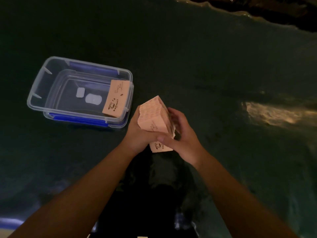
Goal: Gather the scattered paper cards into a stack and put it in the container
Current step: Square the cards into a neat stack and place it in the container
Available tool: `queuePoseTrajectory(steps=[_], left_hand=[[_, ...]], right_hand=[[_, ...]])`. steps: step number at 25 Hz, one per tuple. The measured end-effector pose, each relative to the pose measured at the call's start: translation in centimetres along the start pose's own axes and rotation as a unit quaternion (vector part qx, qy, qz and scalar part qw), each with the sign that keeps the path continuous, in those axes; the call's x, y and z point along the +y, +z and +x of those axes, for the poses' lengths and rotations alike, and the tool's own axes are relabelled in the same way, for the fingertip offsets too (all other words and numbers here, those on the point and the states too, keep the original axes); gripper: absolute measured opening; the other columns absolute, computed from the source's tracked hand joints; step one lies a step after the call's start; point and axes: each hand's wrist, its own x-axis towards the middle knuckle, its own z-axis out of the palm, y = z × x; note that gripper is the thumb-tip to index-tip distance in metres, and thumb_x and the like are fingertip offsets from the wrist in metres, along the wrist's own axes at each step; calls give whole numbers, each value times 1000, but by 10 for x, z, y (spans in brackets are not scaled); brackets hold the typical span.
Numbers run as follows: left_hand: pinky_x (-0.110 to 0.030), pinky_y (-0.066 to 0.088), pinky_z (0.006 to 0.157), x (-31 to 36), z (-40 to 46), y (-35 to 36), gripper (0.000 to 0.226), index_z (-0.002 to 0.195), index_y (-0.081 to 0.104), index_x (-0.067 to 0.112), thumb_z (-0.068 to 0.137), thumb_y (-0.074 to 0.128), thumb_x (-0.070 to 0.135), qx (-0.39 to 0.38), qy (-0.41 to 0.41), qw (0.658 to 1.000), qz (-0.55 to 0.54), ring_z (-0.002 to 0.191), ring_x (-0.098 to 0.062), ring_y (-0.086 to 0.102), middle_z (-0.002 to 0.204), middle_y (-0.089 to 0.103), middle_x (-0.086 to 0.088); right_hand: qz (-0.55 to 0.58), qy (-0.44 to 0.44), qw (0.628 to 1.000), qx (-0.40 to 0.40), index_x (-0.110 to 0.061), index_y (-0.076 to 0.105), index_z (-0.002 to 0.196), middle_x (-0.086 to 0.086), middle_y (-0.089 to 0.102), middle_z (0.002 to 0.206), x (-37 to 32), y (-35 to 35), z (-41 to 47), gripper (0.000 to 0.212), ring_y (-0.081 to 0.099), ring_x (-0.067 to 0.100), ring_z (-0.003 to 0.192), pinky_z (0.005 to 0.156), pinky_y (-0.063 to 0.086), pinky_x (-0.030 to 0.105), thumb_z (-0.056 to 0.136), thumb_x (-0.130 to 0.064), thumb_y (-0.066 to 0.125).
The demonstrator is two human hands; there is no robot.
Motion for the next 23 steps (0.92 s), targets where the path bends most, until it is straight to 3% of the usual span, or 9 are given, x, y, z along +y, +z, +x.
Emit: queuePoseTrajectory(steps=[4, 7, 10, 12, 14, 18, 20, 22, 23], left_hand=[[-37, 64, 83, 1, -4, 11, 84, 133, 61, 5, 54, 89, 10, -51, -73, 986, -138, 111, -28, 75, 111, 79, -8], [-44, 63, 89, 6, -6, 6, 91, 141, 51, 6, 58, 88, 7, -86, -87, 983, -135, 119, -34, 70, 124, 72, -15], [-35, 62, 94, 7, -2, -13, 94, 139, 52, 28, 57, 96, 14, -120, -65, 991, 7, 127, -18, 68, 133, 70, 2], [-24, 57, 99, 8, 0, -21, 93, 136, 52, 39, 58, 101, 22, -150, -49, 975, 159, 126, 1, 64, 133, 68, 19], [-14, 49, 102, 5, 0, -22, 100, 141, 45, 42, 60, 102, 26, -157, -28, 952, 262, 127, 12, 57, 133, 64, 24], [-20, 44, 109, -5, -6, -10, 111, 157, 35, 31, 67, 99, 17, -119, -8, 947, 298, 131, 3, 53, 146, 52, 12], [-11, 41, 105, -10, -12, 0, 116, 163, 26, 31, 72, 96, 14, -95, -25, 955, 280, 130, 7, 50, 149, 47, 15], [-2, 42, 94, -15, -18, 11, 114, 164, 23, 37, 77, 92, 15, -72, -47, 969, 233, 122, 18, 51, 144, 44, 27], [-4, 47, 92, -19, -20, 15, 104, 163, 26, 37, 81, 85, 15, -59, -50, 979, 190, 118, 18, 55, 141, 47, 28]], right_hand=[[110, 21, 994, 9, -39, 50, 147, -18, 68, 136, 17, -4, -16, 100, 63, 15, 134, 100, 58, 35, 64, -15, 101], [108, 20, 994, 22, -45, 52, 144, -18, 68, 133, 21, -14, -21, 104, 65, 16, 131, 98, 61, 39, 58, -18, 104], [-10, 22, 999, 28, -53, 48, 143, -15, 62, 140, 23, -34, -26, 106, 61, 13, 132, 104, 58, 45, 56, -25, 103], [-104, 17, 994, 17, -52, 41, 148, -15, 53, 147, 26, -43, -27, 109, 54, 7, 136, 109, 54, 45, 58, -28, 97], [-126, 15, 992, 3, -51, 35, 153, -14, 47, 151, 29, -46, -25, 111, 51, 6, 138, 111, 53, 43, 62, -24, 93], [-118, 15, 993, 13, -41, 25, 163, -6, 37, 161, 43, -38, -22, 114, 45, 5, 143, 109, 50, 25, 74, -12, 90], [-101, 24, 994, 31, -37, 21, 164, -10, 35, 162, 51, -29, -24, 112, 44, -2, 140, 101, 48, 11, 79, -8, 88], [-24, 23, 997, 68, -40, 26, 163, -18, 41, 156, 58, -18, -25, 102, 51, -6, 133, 98, 50, 11, 83, -8, 80], [40, 20, 993, 113, -40, 34, 160, -18, 47, 153, 60, -11, -25, 88, 55, -2, 131, 99, 52, 17, 87, -14, 74]])
